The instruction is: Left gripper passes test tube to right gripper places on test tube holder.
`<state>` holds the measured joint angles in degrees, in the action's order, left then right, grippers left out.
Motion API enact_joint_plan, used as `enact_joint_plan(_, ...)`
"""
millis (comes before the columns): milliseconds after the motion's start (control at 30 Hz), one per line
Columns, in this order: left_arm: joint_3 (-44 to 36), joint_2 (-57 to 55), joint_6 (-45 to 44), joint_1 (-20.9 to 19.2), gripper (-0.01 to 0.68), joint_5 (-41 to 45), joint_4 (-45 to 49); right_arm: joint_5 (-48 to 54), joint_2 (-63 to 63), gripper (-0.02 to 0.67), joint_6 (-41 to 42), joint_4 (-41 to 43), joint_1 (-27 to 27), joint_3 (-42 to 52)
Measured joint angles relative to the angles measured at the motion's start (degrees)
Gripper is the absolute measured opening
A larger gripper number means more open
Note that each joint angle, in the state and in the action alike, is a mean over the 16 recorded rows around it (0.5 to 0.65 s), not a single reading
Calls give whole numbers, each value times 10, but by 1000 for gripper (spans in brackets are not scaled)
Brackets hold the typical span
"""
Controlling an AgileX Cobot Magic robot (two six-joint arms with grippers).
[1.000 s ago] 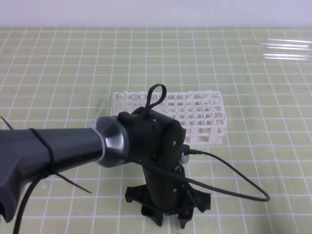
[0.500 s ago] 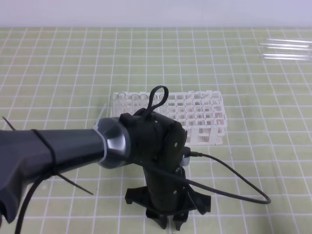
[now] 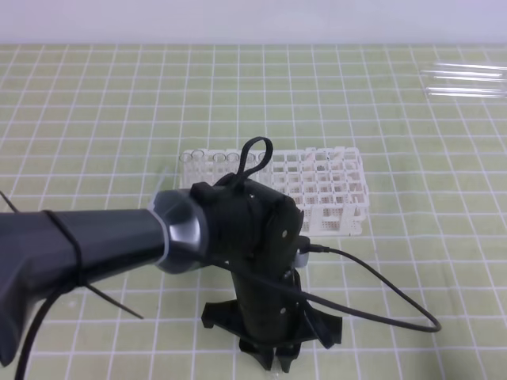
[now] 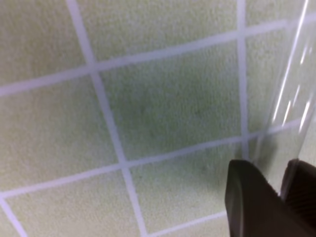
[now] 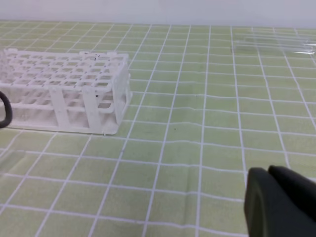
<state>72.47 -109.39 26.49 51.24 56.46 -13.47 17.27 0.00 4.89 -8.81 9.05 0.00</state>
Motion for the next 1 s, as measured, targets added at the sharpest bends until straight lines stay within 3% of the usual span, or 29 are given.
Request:
enact_joint_plan(200,-1,23,-1,2,27,0,17,0,0,-17,0,0,0,0)
enact_joint_plan(533,-30,92,-1,28,28,-45,107,0,0,-17,-1,0,0,0)
enact_joint_plan(733,-99,164,-1,53,40,-140,176,0,0,-17,-1,0,0,0)
enact_joint_plan(1000,-254,278,-2,71,40,-316,282,0,0,-14,-1,0,0,0)
